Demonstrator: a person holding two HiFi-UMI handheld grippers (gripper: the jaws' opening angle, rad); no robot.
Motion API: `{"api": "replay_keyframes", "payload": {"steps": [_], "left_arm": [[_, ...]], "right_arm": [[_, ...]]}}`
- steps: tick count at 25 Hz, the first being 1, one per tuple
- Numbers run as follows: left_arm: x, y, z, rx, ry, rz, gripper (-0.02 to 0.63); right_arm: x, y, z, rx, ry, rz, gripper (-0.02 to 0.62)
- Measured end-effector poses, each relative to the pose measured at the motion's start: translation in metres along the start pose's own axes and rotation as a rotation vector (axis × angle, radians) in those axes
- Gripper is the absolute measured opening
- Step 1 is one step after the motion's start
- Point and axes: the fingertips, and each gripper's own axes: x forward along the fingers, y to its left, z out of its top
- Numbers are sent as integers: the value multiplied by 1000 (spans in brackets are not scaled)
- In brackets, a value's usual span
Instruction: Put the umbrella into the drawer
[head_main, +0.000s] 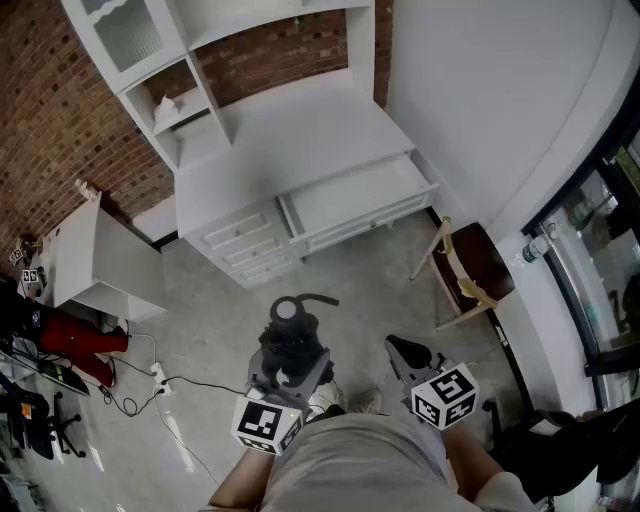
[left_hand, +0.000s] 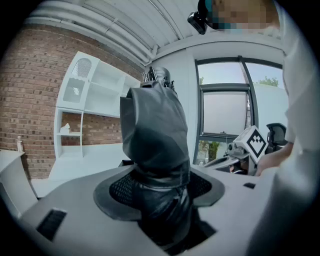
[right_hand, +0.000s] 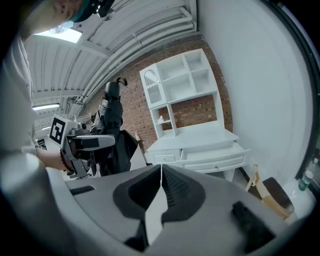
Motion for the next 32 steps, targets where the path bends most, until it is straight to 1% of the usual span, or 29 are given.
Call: {"api": "replay_keyframes", "payload": {"steps": [13,16,20,26,32], "left_arm": [[6,30,5,5,-5,-26,282],[5,42,6,9,-7,-39,282],[3,59,8,16,-11,-51,282],[-5,89,7,19,-11,-71,282],[-7,109,8,18,-9,-81,282]], "right_arm": [[30,6,13,11,-6,-27,28],[40,11,20,2,-10,-27,28],[54,14,34,41,-45,-33,29],[81,30,50,32,-72,-44,31],[97,40,53,37,-65,-47,31]]}}
